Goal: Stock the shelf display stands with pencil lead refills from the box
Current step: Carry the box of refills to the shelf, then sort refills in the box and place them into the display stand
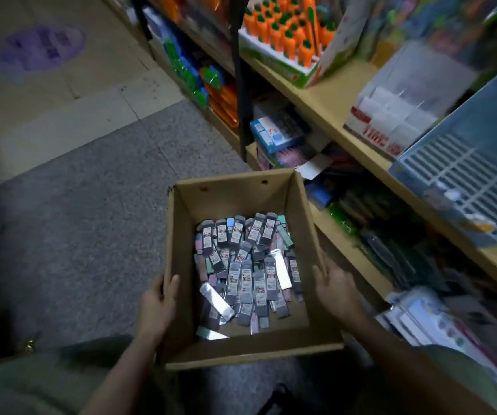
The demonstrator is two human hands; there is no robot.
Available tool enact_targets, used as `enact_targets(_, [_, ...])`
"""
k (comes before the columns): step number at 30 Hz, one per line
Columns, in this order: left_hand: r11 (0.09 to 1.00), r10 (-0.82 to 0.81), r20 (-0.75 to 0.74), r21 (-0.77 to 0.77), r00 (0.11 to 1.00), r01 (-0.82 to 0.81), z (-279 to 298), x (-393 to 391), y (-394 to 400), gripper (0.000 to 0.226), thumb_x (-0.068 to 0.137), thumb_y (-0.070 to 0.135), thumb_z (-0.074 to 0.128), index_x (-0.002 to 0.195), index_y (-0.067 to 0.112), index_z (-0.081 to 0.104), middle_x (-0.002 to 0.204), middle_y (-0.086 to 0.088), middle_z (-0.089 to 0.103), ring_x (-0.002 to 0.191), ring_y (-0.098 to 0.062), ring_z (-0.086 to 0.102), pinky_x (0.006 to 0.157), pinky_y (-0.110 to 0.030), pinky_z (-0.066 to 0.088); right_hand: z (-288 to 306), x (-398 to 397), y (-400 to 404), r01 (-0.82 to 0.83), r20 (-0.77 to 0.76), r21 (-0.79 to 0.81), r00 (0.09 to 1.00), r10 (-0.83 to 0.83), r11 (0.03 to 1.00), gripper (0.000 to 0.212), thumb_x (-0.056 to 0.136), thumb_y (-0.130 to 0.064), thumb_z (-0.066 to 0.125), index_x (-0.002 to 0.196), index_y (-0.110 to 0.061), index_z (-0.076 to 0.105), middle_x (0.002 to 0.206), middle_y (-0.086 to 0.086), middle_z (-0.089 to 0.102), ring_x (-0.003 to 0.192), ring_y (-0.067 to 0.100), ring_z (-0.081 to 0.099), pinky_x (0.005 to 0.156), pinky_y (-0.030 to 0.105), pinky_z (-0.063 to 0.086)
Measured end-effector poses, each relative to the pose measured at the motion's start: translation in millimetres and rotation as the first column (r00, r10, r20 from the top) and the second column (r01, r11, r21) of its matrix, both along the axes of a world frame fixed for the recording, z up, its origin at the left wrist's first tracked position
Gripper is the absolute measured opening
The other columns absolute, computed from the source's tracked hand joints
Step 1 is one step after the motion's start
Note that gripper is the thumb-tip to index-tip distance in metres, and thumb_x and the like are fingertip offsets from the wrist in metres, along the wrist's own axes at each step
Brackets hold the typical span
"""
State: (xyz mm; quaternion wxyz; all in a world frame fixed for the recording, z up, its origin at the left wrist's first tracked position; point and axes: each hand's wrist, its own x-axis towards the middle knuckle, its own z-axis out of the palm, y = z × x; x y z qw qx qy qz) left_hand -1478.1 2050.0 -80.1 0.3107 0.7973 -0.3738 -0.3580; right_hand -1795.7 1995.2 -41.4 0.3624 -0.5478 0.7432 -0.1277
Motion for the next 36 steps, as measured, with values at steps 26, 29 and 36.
enact_targets(26, [0.932,0.17,0.45,-0.363,0.877,0.006,-50,-55,3,0.026,0.082,0.007,0.064,0.107,0.005,0.058,0.108,-0.016,0.056,0.104,-0.032,0.05,0.089,-0.042,0.041,-70,9,2,-0.28,-0.342,-0.444,0.931,0.128,0.851,0.047,0.084,-0.007,0.066,0.129,-0.009,0.051,0.128,0.01,0.055,0.12,0.025,0.052,0.1,0.028,0.039])
enact_targets(29, [0.93,0.022,0.377,-0.348,0.926,0.119,-65,-80,-30,0.023,0.083,0.005,0.065,0.106,0.008,0.061,0.107,-0.009,0.058,0.104,-0.025,0.051,0.088,-0.031,0.04,-84,43,-3,-0.511,-0.338,-0.407,0.854,0.395,0.757,0.043,0.089,-0.008,0.06,0.131,-0.011,0.053,0.136,0.006,0.05,0.124,0.02,0.047,0.109,0.029,0.035])
enact_targets(36, [0.983,0.069,0.064,0.166,0.996,-0.079,-158,-79,-45,0.041,0.079,0.014,0.077,0.114,0.001,0.06,0.119,-0.02,0.058,0.107,-0.033,0.058,0.097,-0.041,0.047,-179,58,-14,-0.322,-0.183,0.137,0.921,0.343,0.937,0.069,0.087,-0.031,0.071,0.146,-0.019,0.035,0.152,0.01,0.027,0.136,0.025,0.037,0.11,0.036,0.037])
